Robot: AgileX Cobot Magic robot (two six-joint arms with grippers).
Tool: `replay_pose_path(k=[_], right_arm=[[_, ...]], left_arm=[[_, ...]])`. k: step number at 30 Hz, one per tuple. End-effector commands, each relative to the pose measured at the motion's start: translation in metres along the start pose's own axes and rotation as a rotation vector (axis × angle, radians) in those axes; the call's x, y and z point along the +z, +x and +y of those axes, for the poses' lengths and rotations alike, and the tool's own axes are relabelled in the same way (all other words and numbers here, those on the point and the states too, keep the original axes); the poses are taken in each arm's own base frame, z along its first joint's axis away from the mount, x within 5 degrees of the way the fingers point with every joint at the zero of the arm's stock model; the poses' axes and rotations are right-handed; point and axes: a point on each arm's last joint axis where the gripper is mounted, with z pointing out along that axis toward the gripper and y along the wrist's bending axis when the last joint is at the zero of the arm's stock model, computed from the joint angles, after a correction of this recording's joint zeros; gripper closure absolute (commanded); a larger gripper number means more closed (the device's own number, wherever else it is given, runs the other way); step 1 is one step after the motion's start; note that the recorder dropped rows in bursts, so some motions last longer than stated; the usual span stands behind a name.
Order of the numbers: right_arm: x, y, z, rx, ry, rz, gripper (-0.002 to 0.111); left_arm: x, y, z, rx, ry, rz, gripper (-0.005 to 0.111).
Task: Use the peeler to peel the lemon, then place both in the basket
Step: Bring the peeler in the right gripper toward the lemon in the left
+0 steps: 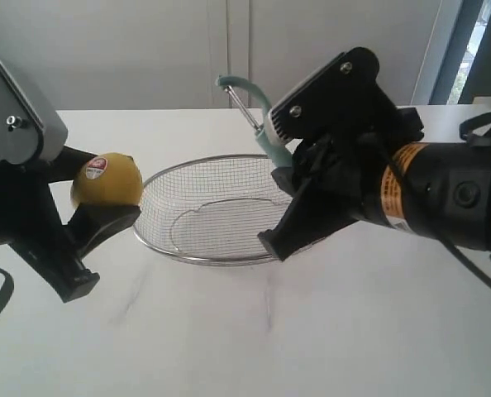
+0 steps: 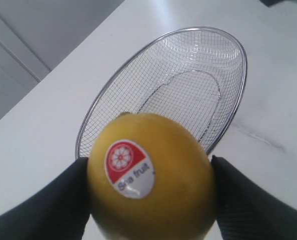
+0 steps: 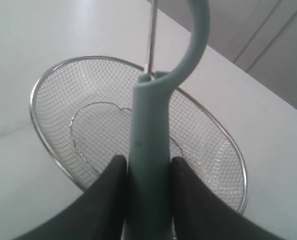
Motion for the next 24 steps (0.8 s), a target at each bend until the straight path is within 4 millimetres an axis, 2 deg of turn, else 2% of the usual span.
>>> replay_pose_path(k=[1,4,7,18,24], right_arm=[[-0.001,0.001,0.021,-0.054,-0.011,0.054,0.108],[-0.001,0.007,0.028,-0.077,0.026,0.119,0.108],[0.000,0.006,0.035,-0.068,0.010,0.110,0.108],[0.022,-0.014,0.058,-0.080,0.029,0.071,0.108],[0.027,-0.021,0.067,-0.130,0.011,0.046,0.108]], left_arm=[[0.000,-0.002,-0.001,-0.042,-0.006,-0.025,0.107],[0.000,-0.002,-0.001,-0.046,-0.006,-0.025,0.107],[0.000,-0.002,-0.001,-0.088,-0.005,-0.025,0.107],[0.000,-0.002,-0.001,-0.095,-0.005,-0.025,0.107],[0.001,-0.001,-0.001,-0.202,0.001,-0.014,0.107]])
